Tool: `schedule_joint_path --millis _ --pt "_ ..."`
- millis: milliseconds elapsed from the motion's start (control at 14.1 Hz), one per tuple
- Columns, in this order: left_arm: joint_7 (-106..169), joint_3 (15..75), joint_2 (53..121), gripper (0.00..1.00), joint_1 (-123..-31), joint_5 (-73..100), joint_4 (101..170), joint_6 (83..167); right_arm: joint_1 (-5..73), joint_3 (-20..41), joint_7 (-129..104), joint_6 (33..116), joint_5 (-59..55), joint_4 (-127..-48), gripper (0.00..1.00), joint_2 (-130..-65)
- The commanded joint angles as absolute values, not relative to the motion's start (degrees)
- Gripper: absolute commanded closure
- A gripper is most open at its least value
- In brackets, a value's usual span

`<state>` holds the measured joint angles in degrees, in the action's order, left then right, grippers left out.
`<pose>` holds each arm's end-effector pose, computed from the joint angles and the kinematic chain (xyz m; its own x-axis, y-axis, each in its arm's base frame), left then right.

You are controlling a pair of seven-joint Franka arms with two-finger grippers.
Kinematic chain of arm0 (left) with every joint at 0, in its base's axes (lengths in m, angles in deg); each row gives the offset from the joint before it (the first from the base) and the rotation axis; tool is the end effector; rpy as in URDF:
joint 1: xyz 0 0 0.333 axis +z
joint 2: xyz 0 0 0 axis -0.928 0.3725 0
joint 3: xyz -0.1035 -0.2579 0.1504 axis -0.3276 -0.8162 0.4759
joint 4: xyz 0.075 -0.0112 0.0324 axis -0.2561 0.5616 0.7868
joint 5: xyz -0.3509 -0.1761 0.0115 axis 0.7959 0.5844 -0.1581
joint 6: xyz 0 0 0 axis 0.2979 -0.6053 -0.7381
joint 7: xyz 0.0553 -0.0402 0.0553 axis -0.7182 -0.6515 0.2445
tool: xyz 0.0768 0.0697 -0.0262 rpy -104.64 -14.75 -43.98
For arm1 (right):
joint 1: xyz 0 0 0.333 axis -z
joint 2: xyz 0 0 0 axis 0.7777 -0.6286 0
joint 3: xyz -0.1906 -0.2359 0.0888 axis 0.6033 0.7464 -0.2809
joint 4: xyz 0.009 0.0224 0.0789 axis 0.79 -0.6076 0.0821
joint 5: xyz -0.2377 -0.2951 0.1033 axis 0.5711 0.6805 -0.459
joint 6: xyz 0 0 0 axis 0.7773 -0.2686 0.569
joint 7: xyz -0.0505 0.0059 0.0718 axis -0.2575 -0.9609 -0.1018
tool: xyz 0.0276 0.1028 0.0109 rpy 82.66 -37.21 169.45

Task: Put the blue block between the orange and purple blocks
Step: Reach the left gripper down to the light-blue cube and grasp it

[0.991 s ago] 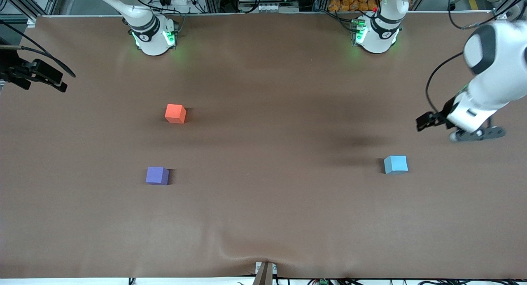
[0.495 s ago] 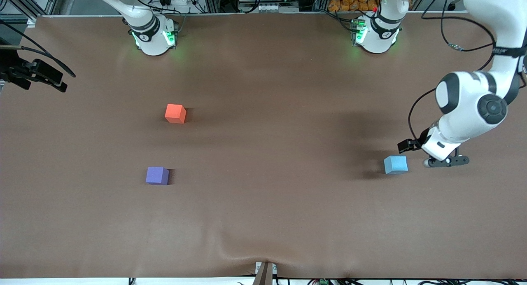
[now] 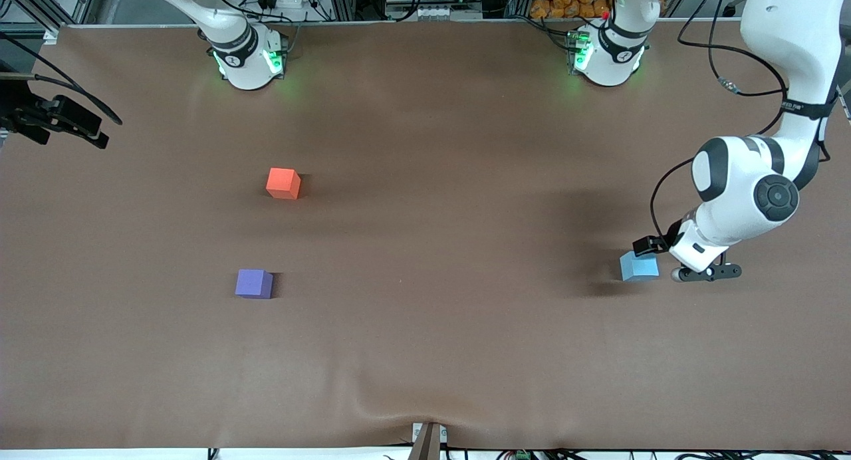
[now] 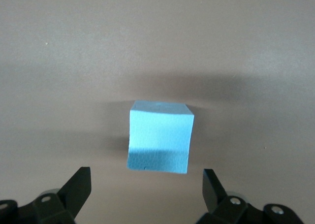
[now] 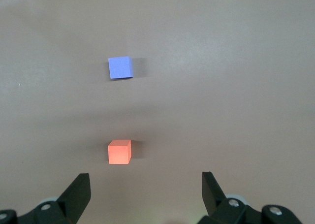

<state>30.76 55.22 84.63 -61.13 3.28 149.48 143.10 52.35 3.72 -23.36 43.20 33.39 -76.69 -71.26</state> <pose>0.6074 -0.0101 0.2604 0.9972 0.0707 -0.0259 0.0717 -0.9966 0.0398 0.5310 0.0014 0.6572 0.9949 -0.0989 -0.0206 -0.0993 -0.9949 -0.0169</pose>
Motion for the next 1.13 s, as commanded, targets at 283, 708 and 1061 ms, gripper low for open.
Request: schedule_joint_path --millis 283,708,1061 --pt "31.27 54.94 88.38 0.0 -61.98 2.17 147.76 145.94 53.78 3.06 -22.51 43.16 32.06 -77.46 0.0 -70.26" --pt "31.62 55.02 91.37 0.0 -62.07 1.99 147.67 149.8 53.69 3.06 -22.51 43.16 32.06 -77.46 0.0 -70.26" --pt "31.8 55.02 92.87 0.35 -61.98 1.99 147.67 152.36 53.78 3.06 -22.51 43.16 32.06 -77.46 0.0 -70.26"
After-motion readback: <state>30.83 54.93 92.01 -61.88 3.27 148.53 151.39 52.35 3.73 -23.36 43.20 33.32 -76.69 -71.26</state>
